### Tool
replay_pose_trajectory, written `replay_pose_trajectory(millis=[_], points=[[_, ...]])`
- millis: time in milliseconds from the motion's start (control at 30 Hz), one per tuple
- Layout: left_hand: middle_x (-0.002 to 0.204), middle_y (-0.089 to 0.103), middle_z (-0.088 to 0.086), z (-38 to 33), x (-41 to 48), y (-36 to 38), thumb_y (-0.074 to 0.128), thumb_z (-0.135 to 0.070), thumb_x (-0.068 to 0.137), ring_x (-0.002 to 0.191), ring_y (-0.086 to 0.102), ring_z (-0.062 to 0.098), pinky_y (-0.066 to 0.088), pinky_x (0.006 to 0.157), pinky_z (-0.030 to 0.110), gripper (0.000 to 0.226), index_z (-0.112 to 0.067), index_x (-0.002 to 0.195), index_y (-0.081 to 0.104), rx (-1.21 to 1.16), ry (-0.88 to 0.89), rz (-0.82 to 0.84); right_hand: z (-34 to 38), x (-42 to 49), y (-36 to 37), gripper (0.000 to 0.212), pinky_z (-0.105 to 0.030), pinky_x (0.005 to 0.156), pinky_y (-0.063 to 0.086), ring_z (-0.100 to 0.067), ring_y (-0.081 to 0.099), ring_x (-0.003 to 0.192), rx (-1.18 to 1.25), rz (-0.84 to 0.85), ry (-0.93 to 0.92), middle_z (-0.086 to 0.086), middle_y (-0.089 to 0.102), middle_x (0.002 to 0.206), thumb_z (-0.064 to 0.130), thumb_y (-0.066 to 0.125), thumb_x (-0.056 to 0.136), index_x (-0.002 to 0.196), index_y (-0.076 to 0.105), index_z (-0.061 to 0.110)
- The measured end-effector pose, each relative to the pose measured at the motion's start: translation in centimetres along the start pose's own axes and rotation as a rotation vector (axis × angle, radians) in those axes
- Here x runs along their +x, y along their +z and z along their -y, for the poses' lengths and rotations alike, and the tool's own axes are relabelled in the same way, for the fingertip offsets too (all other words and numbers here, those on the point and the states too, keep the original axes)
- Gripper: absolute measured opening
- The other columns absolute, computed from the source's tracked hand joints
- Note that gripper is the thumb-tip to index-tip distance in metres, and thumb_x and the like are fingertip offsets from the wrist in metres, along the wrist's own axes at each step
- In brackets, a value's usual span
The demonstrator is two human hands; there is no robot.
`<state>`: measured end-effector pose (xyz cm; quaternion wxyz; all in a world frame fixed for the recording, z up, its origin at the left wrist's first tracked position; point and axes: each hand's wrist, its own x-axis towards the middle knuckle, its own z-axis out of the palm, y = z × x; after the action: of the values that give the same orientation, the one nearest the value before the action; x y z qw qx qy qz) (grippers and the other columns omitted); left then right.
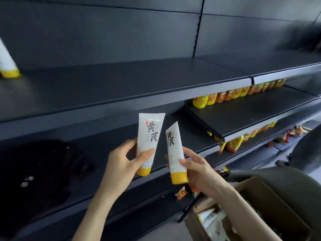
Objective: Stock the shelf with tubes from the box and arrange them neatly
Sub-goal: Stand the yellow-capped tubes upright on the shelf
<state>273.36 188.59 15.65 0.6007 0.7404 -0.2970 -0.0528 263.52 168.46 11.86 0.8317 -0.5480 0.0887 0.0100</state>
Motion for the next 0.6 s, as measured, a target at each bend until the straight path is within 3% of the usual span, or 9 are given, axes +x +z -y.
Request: replay_pose_trajectory(millis=[200, 333, 600], points=[[0.1, 0.071, -0.019, -3.0, -2.5, -2.3, 0.068, -0.04, 0.073, 0.094, 0.064, 0.0, 0.048, 0.074, 0.008, 0.037, -0.027, 0.108, 0.068, 0.022, -0.018, -0.225, 3.3, 0.9, 2.3, 0.056, -0.039, 0.081, 0.055, -0.031, 0.062, 0.111, -0.056, 0.261, 0.006, -0.015, 0.06, 0.129, 0.023, 0.069, 0.079, 0.132, 0.054, 0.022], [0.096, 0.071, -0.02, -4.9, -4.9, -4.1, 0.068, -0.04, 0.071, 0.089, 0.065, -0.002, 0.047, 0.067, 0.005, 0.034, -0.028, 0.103, 0.068, 0.055, -0.015, -0.388, 5.1, 1.3, 4.4, 0.055, -0.04, 0.082, 0.055, -0.031, 0.062, 0.113, -0.102, 0.396, 0.003, -0.014, 0.06, 0.129, 0.024, 0.068, 0.08, 0.133, 0.052, 0.021], [0.096, 0.072, -0.019, -6.4, -8.7, -10.5, 0.068, -0.038, 0.07, 0.088, 0.065, -0.003, 0.047, 0.066, 0.005, 0.039, -0.023, 0.106, 0.068, 0.125, 0.001, -0.588, 6.5, 3.5, 12.4, 0.047, -0.046, 0.086, 0.056, -0.028, 0.064, 0.11, -0.161, 0.462, -0.072, -0.008, 0.066, 0.122, 0.027, 0.062, 0.085, 0.13, 0.053, 0.021]])
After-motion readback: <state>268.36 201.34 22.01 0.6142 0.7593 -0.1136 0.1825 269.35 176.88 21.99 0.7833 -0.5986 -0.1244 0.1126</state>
